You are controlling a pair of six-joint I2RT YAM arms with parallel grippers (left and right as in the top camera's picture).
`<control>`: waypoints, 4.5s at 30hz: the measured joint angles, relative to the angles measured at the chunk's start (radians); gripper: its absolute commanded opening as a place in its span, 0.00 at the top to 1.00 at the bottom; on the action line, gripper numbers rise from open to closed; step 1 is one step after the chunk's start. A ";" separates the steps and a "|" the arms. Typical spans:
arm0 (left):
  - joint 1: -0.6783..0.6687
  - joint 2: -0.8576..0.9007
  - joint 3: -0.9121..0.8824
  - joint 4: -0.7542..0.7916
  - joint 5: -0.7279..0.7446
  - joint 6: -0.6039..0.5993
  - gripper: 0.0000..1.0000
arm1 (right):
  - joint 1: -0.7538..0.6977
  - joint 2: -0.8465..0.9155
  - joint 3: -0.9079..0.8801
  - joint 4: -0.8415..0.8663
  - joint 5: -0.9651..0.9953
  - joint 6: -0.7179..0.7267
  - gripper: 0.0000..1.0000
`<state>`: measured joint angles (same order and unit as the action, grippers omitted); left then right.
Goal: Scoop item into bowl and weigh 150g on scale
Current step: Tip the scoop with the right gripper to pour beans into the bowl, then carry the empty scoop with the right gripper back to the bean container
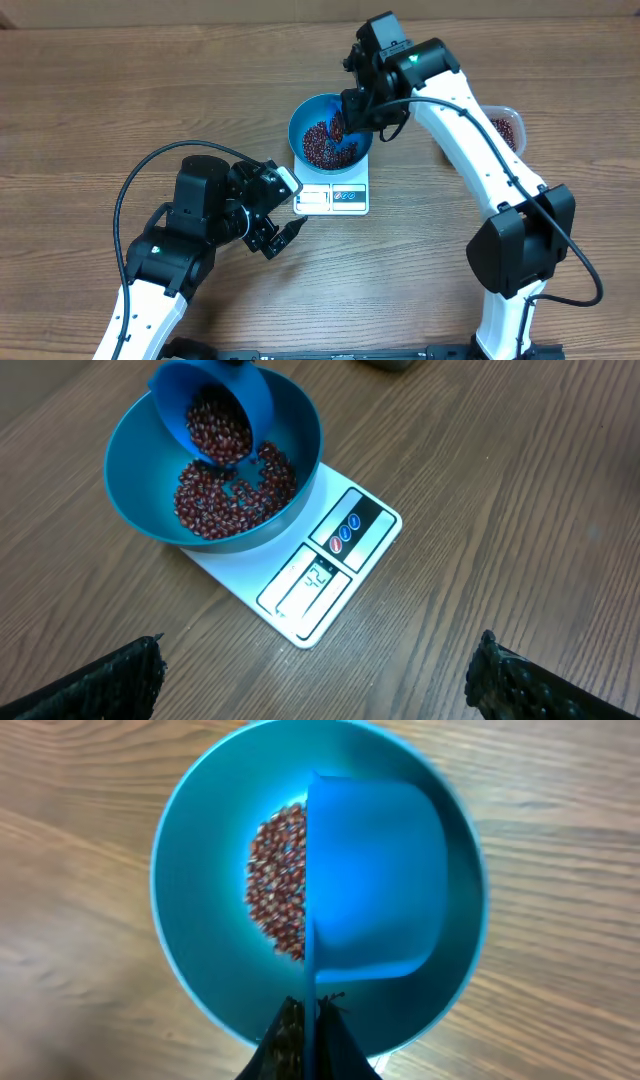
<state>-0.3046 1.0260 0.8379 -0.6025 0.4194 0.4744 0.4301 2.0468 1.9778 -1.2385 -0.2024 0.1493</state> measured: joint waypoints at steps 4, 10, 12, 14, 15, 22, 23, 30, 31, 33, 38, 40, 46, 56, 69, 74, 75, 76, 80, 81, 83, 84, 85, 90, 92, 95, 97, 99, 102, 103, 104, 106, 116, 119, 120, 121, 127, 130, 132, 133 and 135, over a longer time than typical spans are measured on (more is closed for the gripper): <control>0.000 0.000 0.000 0.000 0.000 0.000 0.00 | 0.023 0.000 0.000 0.008 0.062 0.004 0.96; 0.000 0.000 0.000 0.000 0.000 0.000 0.00 | 0.067 0.000 0.000 0.008 0.160 0.005 0.96; 0.000 0.000 0.000 0.000 0.000 0.000 0.00 | 0.085 0.000 0.000 0.008 0.192 0.004 0.96; 0.000 0.000 0.000 0.000 0.000 0.000 0.01 | 0.102 0.000 0.000 0.008 0.219 0.005 0.96; 0.000 0.000 0.000 0.000 0.000 0.000 0.00 | 0.109 0.000 0.000 0.008 0.233 0.004 0.96; 0.000 0.000 0.000 0.000 0.000 0.000 0.00 | 0.150 0.000 0.000 0.007 0.317 0.006 0.96; 0.000 0.000 0.000 0.000 0.000 0.000 0.01 | 0.154 0.000 0.000 0.006 0.328 0.008 0.96; 0.000 0.000 0.000 0.000 0.000 0.000 0.00 | 0.166 0.000 0.000 -0.004 0.394 0.016 0.96; 0.000 0.000 0.000 0.000 0.000 0.000 0.00 | 0.167 0.000 0.000 -0.004 0.396 0.016 0.96; 0.000 0.000 0.000 0.000 0.000 0.000 0.00 | 0.167 0.000 0.000 -0.004 0.402 0.019 0.96; 0.000 0.000 0.000 0.000 0.000 0.000 0.00 | 0.167 0.000 0.000 -0.004 0.405 0.023 0.96; 0.000 0.000 0.000 0.000 0.000 0.000 0.01 | 0.167 0.000 0.000 -0.004 0.405 0.023 0.96; 0.000 0.000 0.000 0.000 0.000 0.000 0.00 | 0.167 0.000 0.000 -0.004 0.405 0.024 0.96; 0.000 0.000 0.000 0.000 0.000 0.000 0.01 | 0.176 0.000 0.000 -0.004 0.422 0.026 0.96; 0.000 0.000 0.000 0.000 0.000 0.000 0.00 | 0.187 0.000 0.000 -0.004 0.458 0.027 0.96; 0.000 0.000 0.000 0.000 0.000 0.000 0.00 | 0.188 -0.002 0.000 -0.004 0.467 0.027 0.96; 0.000 0.000 0.000 0.000 0.000 0.000 0.00 | 0.188 -0.004 0.000 -0.003 0.468 0.026 0.96; 0.000 0.000 0.000 0.000 0.000 0.000 0.01 | 0.188 -0.006 0.000 -0.002 0.470 0.026 0.96; 0.000 0.000 0.000 0.000 0.000 0.000 0.00 | 0.188 -0.014 0.000 -0.002 0.473 0.027 0.96; 0.000 0.000 0.000 0.000 0.000 0.000 0.00 | 0.188 -0.017 0.000 -0.003 0.476 0.027 0.96; 0.000 0.000 0.000 0.000 0.000 0.000 0.01 | 0.188 -0.021 0.000 -0.002 0.481 0.027 0.96; 0.000 0.000 0.000 0.000 0.000 0.000 0.01 | 0.188 -0.024 0.000 -0.002 0.483 0.027 0.96; 0.000 0.000 0.000 0.000 0.000 0.000 0.01 | 0.188 -0.024 0.000 -0.002 0.484 0.027 0.96; 0.000 0.000 0.000 0.000 0.000 0.000 0.00 | 0.188 -0.026 0.000 0.010 0.492 0.027 0.96; 0.000 0.000 0.000 0.000 0.000 0.000 0.00 | 0.188 -0.026 0.000 0.012 0.495 0.027 0.96; 0.000 0.000 0.000 0.000 0.000 0.000 0.00 | 0.192 -0.026 0.000 0.014 0.497 0.027 0.96; 0.000 0.000 0.000 0.000 0.000 0.000 0.01 | 0.195 -0.026 0.000 0.015 0.501 0.027 0.96; 0.000 0.000 0.000 0.000 0.000 0.000 0.00 | 0.204 -0.026 0.000 0.015 0.518 0.027 0.96; 0.000 0.000 0.000 0.000 0.000 0.000 0.00 | 0.226 -0.026 0.000 0.014 0.559 0.027 0.96; 0.000 0.000 0.000 0.000 0.000 0.000 0.00 | 0.239 -0.026 0.000 0.011 0.579 0.027 0.96; 0.000 0.000 0.000 0.000 0.000 0.000 0.00 | 0.246 -0.026 0.000 0.010 0.586 0.027 0.96; 0.000 0.000 0.000 0.000 0.000 0.000 0.00 | 0.268 -0.026 0.000 0.008 0.607 0.026 0.96; 0.000 0.000 0.000 0.000 0.000 0.000 0.00 | 0.313 -0.043 0.000 0.002 0.644 0.035 0.96; 0.000 0.000 0.000 0.000 0.000 0.000 0.01 | 0.312 -0.083 0.000 0.000 0.657 0.048 0.96; 0.000 0.000 0.000 0.000 0.000 0.000 0.01 | 0.311 -0.102 0.000 0.000 0.669 0.058 0.96; 0.000 0.000 0.000 0.000 0.000 0.000 0.00 | 0.311 -0.126 0.000 -0.002 0.687 0.068 0.96; 0.000 0.000 0.000 0.000 0.000 0.000 0.00 | 0.269 -0.267 0.008 -0.021 0.834 0.134 0.96; 0.000 0.000 0.000 0.000 0.000 0.000 0.00 | 0.184 -0.294 0.020 -0.073 0.893 0.179 0.96; 0.000 0.000 0.000 0.000 0.000 0.000 0.00 | 0.116 -0.293 0.021 -0.105 0.910 0.205 0.96; 0.000 0.000 0.000 0.000 0.000 0.000 0.01 | 0.068 -0.288 0.021 -0.126 0.917 0.219 0.96; 0.000 0.000 0.000 0.000 0.000 0.000 0.00 | -0.011 -0.279 0.021 -0.147 0.914 0.234 0.96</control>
<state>-0.3050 1.0260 0.8375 -0.6022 0.4194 0.4744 0.4187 1.7676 1.9987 -1.3857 0.7116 0.3836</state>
